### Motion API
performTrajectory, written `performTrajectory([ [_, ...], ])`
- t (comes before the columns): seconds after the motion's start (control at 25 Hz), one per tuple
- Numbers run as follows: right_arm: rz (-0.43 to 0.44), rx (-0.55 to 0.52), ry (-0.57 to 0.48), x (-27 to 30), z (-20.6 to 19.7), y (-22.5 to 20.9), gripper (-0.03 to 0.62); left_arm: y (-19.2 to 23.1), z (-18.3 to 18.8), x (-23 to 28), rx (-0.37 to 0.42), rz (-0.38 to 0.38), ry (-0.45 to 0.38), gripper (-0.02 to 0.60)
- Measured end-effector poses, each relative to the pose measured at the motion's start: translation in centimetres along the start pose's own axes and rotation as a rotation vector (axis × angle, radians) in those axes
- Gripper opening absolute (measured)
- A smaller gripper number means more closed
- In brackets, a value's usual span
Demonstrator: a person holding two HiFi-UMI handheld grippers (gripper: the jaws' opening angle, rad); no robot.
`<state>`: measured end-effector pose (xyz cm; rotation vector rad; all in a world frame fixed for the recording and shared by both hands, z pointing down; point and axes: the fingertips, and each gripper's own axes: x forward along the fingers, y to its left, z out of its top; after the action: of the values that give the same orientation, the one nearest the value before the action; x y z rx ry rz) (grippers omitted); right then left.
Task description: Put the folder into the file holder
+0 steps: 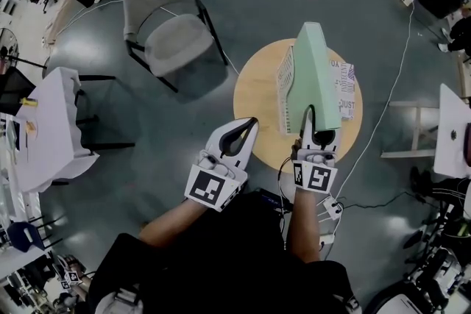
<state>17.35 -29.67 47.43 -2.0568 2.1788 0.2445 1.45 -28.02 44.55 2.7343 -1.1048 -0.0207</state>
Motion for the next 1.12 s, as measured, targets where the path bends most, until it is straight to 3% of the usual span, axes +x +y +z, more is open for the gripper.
performTrajectory([
  [0.48,-0.037,0.028,-0.065,-0.4,-0.2,-0.8,0.144,0.4,-0.3,-0.7,0.004,0.013,0.002,0.006],
  [1.12,-0.033,0.047,0.047,-1.2,-4.5,-0.6,0.147,0.0,-0.3,-0.7,-0.014,0.011,0.001,0.006],
])
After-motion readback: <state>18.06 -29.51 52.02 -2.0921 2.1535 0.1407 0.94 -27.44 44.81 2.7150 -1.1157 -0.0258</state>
